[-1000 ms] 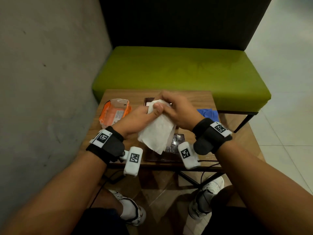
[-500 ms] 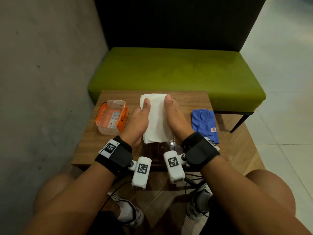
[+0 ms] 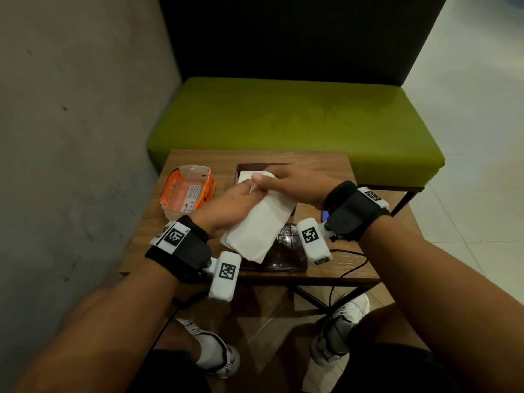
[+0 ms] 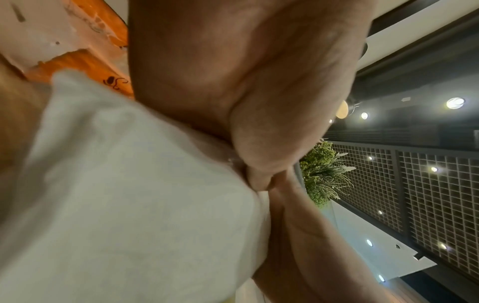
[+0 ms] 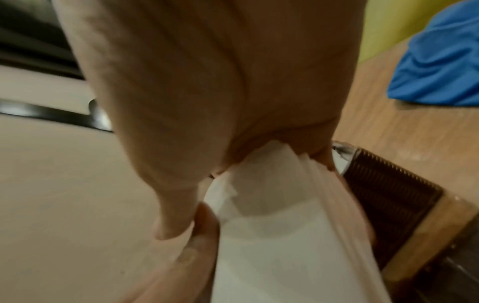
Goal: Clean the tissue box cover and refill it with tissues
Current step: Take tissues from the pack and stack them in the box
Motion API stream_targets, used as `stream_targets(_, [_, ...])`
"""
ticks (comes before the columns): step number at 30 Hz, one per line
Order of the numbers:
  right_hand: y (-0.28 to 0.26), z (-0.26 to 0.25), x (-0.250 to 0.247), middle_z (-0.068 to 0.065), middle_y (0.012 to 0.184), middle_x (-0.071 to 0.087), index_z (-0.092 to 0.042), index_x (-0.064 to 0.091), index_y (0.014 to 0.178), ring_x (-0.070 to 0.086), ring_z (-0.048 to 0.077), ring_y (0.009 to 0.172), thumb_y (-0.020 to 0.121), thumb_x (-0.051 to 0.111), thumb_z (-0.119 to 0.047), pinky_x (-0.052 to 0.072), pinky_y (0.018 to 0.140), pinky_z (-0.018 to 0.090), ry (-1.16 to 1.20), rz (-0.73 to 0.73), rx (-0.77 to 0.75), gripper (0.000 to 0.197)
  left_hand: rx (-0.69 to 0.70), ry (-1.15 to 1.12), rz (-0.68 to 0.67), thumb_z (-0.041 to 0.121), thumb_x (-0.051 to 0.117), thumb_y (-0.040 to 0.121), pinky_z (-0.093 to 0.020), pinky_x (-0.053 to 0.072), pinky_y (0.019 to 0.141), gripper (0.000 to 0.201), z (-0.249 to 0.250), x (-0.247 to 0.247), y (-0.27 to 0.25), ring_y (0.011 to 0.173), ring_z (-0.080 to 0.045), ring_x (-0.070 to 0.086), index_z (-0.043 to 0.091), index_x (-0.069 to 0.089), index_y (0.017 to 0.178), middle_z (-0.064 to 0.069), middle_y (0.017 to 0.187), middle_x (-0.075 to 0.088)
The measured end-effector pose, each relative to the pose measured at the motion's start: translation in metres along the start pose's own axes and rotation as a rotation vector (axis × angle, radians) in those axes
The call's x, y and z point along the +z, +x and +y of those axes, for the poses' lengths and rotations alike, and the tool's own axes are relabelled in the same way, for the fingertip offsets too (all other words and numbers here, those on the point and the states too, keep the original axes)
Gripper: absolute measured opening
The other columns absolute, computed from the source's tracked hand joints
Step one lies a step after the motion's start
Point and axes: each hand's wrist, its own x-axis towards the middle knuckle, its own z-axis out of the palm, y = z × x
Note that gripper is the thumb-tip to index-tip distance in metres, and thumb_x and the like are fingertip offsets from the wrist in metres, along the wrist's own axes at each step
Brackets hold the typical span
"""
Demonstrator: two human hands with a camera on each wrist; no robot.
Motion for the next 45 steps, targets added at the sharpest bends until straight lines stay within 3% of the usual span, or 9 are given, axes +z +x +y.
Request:
stream_targets(4, [0.003, 0.006, 0.004, 0.005, 0.104, 0.074, -0.01, 0.063, 0.125, 0.071, 0.016, 0.083, 0.105, 0.058, -0.052, 0.054, 0.06, 0.023, -0.063, -0.034, 0.017, 0.046, -0.026, -0.008, 0.133, 0.042, 0.059, 0.11, -0.06, 0.06, 0.096, 0.03, -0.004, -0.004, 0.004, 0.103, -0.035, 0.076, 0.013, 0.059, 0.118, -0.024, 0.125, 0.074])
stream_targets(10, [0.003, 0.015, 0.007, 0.012, 0.112, 0.076, -0.007, 0.061, 0.133, 0.075, 0.027, 0.09, 0.111, 0.054, -0.03, 0.065, 0.066, 0.037, 0.265, 0.08, 0.016, 0.033, -0.118, -0.16, 0.145, 0.066, 0.045, 0.107, -0.034, 0.065, 0.077, 0.063, 0.006, -0.022, -0.003, 0.098, -0.021, 0.082, 0.012, 0.069, 0.129, -0.007, 0.109, 0.084])
stream_targets(16, [-0.002, 0.025, 0.015, 0.015, 0.11, 0.074, -0.009, 0.06, 0.135, 0.072, 0.025, 0.083, 0.112, 0.051, -0.035, 0.056, 0.048, 0.031, 0.449, 0.281, -0.046, 0.036, -0.169, -0.54, 0.104, 0.064, 0.054, 0.102, -0.047, 0.053, 0.112, 0.056, -0.011, -0.031, -0.009, 0.127, -0.026, 0.072, 0.022, 0.071, 0.135, -0.006, 0.132, 0.079])
stream_targets(18, [-0.001, 0.03, 0.02, 0.014, 0.116, 0.074, -0.011, 0.061, 0.135, 0.073, 0.026, 0.092, 0.11, 0.054, -0.038, 0.06, 0.055, 0.034, 0.477, 0.343, -0.063, 0.037, -0.152, -0.618, 0.101, 0.052, 0.058, 0.104, -0.046, 0.051, 0.114, 0.052, -0.016, -0.03, -0.007, 0.129, -0.026, 0.071, 0.018, 0.067, 0.142, -0.009, 0.136, 0.076])
stream_targets(22, [-0.001, 0.036, 0.032, 0.004, 0.127, 0.072, -0.019, 0.062, 0.129, 0.071, 0.024, 0.118, 0.089, 0.068, -0.058, 0.058, 0.102, 0.054, 0.486, 0.459, -0.065, 0.055, -0.046, -0.562, 0.256, 0.031, 0.061, 0.109, -0.038, 0.061, 0.104, 0.039, -0.019, -0.023, 0.0, 0.123, -0.025, 0.075, 0.007, 0.066, 0.14, -0.012, 0.133, 0.077])
stream_targets(31, [-0.002, 0.038, 0.046, 0.012, 0.128, 0.07, -0.039, 0.067, 0.113, 0.071, 0.036, 0.115, 0.085, 0.075, -0.04, 0.059, 0.093, 0.067, 0.711, 0.553, -0.104, 0.029, 0.14, -0.223, 0.554, 0.033, 0.061, 0.111, -0.046, 0.064, 0.092, 0.027, -0.028, -0.009, 0.009, 0.113, -0.028, 0.076, 0.01, 0.064, 0.125, -0.01, 0.121, 0.077])
stream_targets(36, [0.004, 0.039, 0.056, 0.009, 0.107, 0.074, -0.024, 0.064, 0.101, 0.074, 0.031, 0.1, 0.098, 0.063, -0.046, 0.061, 0.092, 0.058, 0.656, 0.585, -0.062, 0.023, 0.184, -0.026, 0.651, 0.046, 0.054, 0.111, -0.052, 0.06, 0.086, 0.027, -0.03, -0.002, 0.011, 0.104, -0.03, 0.072, 0.021, 0.06, 0.107, -0.01, 0.109, 0.073])
stream_targets(42, [0.007, 0.046, 0.052, -0.011, 0.073, 0.04, -0.018, 0.05, 0.089, 0.036, 0.005, 0.065, 0.114, 0.043, -0.027, 0.036, 0.065, 0.032, 0.301, 0.684, -0.156, 0.028, 0.217, -0.026, 0.679, 0.042, 0.049, 0.114, -0.038, 0.035, 0.065, 0.045, -0.033, -0.011, 0.013, 0.066, -0.017, 0.042, 0.021, 0.045, 0.074, -0.001, 0.07, 0.043])
stream_targets(45, [0.008, 0.048, 0.049, -0.009, 0.079, 0.05, -0.016, 0.056, 0.097, 0.045, 0.007, 0.07, 0.114, 0.043, -0.027, 0.04, 0.067, 0.033, 0.284, 0.666, -0.162, 0.024, 0.169, -0.069, 0.608, 0.052, 0.044, 0.114, -0.04, 0.05, 0.079, 0.037, -0.027, -0.014, 0.011, 0.087, -0.015, 0.059, 0.022, 0.062, 0.101, 0.004, 0.094, 0.062])
